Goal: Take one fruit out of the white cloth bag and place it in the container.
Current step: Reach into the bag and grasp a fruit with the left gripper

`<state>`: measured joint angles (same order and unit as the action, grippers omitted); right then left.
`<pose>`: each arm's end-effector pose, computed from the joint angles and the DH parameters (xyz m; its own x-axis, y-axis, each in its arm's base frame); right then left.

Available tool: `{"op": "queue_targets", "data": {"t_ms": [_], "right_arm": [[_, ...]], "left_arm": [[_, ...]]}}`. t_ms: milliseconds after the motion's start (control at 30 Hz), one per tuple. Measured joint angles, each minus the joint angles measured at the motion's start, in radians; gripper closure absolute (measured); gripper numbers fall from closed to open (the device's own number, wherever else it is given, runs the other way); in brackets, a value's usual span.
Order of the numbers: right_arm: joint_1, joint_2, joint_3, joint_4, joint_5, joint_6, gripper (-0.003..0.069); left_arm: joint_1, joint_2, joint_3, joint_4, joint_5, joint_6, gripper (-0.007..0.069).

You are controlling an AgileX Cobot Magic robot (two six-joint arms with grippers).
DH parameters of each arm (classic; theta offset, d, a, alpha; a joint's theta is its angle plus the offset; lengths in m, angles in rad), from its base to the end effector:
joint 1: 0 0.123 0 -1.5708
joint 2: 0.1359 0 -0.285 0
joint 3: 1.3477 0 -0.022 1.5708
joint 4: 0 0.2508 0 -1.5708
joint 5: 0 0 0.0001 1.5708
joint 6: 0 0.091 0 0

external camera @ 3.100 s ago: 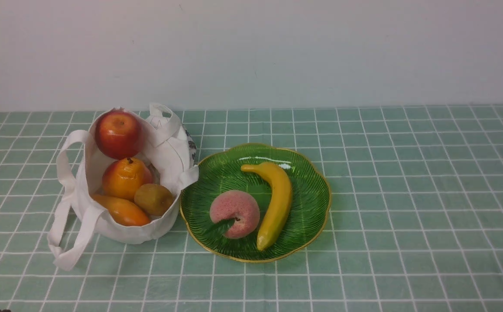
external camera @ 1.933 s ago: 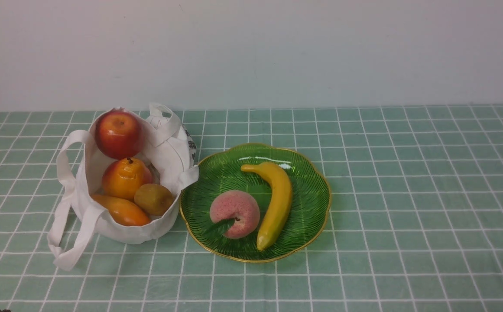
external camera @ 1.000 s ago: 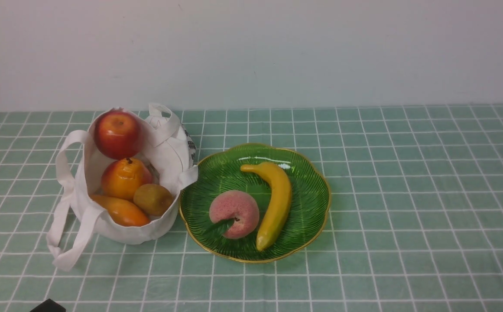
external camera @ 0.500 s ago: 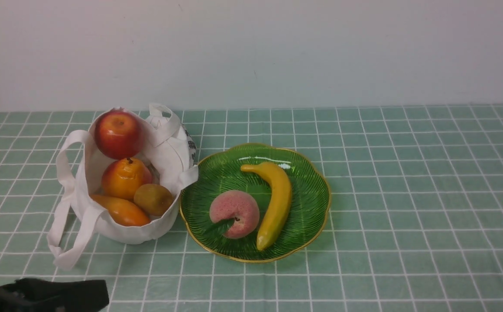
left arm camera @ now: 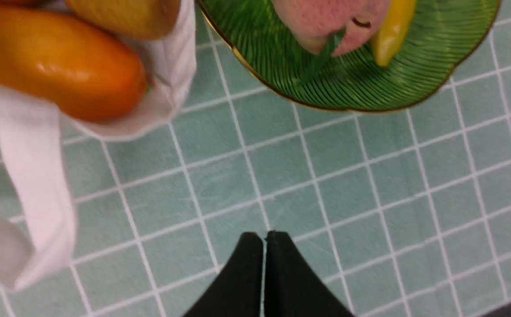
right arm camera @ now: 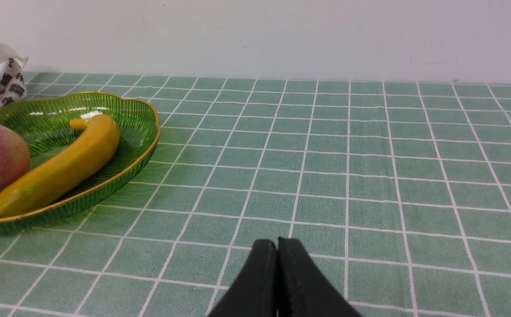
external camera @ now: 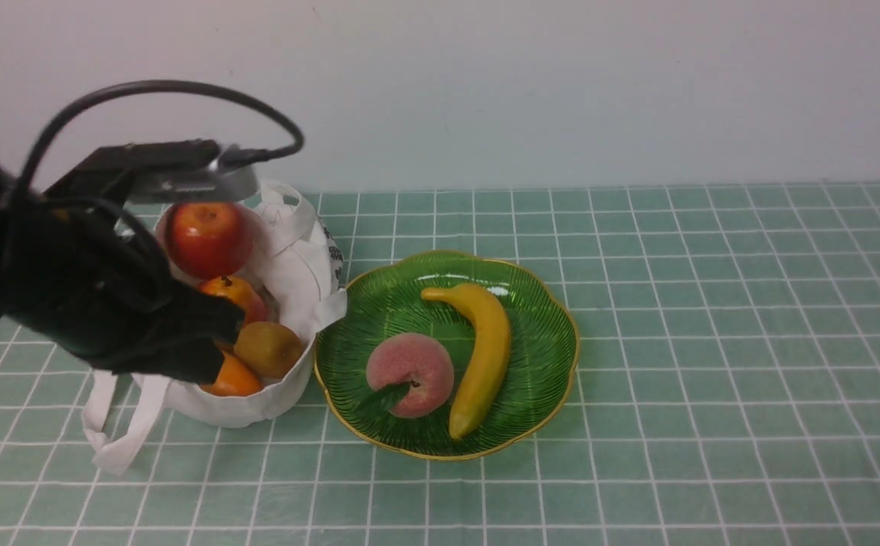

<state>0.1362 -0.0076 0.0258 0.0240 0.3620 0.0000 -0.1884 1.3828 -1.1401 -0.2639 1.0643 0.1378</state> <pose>0.0525 0.0080 0.1723 -0.2892 -0.0170 -0.9571 -0.1374 0.9902 0.0239 0.2593 -0.0706 0.3077 -0.9152 0.1819 -0.3595 0.2694 0.9398 -0.2103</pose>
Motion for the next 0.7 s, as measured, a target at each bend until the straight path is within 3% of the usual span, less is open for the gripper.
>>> {"op": "queue_targets", "data": {"t_ms": [167, 267, 433, 667, 700], "right_arm": [[0.000, 0.000, 0.000, 0.000, 0.000, 0.000, 0.0674], [0.000, 0.000, 0.000, 0.000, 0.000, 0.000, 0.0674], [0.000, 0.000, 0.000, 0.000, 0.000, 0.000, 0.0674], [0.000, 0.000, 0.000, 0.000, 0.000, 0.000, 0.0674], [0.000, 0.000, 0.000, 0.000, 0.000, 0.000, 0.0674]], "left_arm": [[-0.047, 0.134, -0.124, 0.218, -0.060, -0.152, 0.0614], [-0.051, 0.198, -0.155, 0.310, -0.115, -0.200, 0.0564], [-0.051, 0.304, -0.171, 0.376, -0.186, -0.224, 0.0431], [-0.052, 0.443, -0.180, 0.490, -0.317, -0.240, 0.0130], [-0.052, 0.445, -0.180, 0.492, -0.320, -0.241, 0.0124]]}}
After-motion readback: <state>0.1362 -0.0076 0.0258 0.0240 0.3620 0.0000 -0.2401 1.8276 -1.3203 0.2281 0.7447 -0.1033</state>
